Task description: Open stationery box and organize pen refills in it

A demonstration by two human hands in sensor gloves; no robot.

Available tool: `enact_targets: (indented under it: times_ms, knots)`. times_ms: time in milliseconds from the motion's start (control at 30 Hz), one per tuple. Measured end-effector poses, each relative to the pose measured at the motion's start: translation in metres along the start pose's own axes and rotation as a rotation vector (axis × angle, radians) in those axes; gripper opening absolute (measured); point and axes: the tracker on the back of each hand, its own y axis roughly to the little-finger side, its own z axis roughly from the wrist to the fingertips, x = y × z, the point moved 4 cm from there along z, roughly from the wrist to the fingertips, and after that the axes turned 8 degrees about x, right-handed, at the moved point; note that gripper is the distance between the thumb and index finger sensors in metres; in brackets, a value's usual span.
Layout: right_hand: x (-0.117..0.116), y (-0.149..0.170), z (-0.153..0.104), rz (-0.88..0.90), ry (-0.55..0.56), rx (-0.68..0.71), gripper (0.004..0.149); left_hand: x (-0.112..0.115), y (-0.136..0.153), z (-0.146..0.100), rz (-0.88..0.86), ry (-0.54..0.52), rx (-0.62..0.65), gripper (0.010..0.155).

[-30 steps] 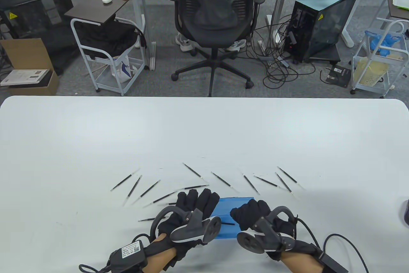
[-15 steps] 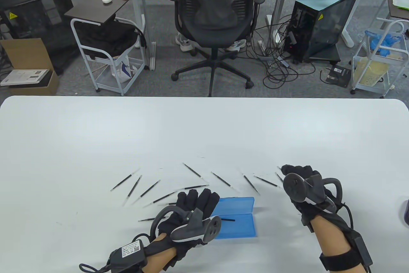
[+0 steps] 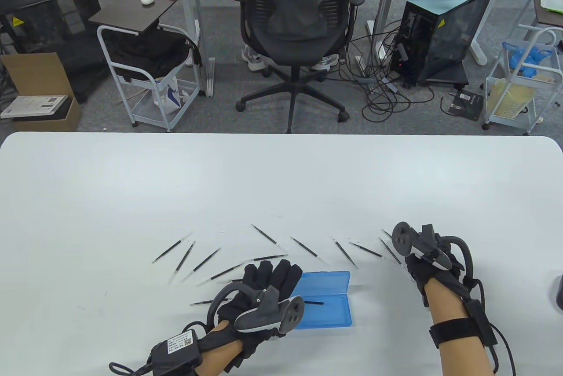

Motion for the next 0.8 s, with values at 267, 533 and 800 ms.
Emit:
enact_targets:
  times_ms: [267,533,800]
  knots:
    - [-0.003,0.000,0.001,-0.029,0.022,-0.002,0.052,0.000,0.000,0.000,-0.001,0.000,0.000,0.123]
    - [-0.003,-0.002,0.004,-0.056,0.033,-0.014,0.056,-0.001,0.000,0.000,0.001,-0.002,-0.002,0.123]
    - [0.017,-0.004,-0.010,0.021,0.118,0.050,0.057,-0.001,0.000,0.000,-0.001,-0.001,-0.001,0.123]
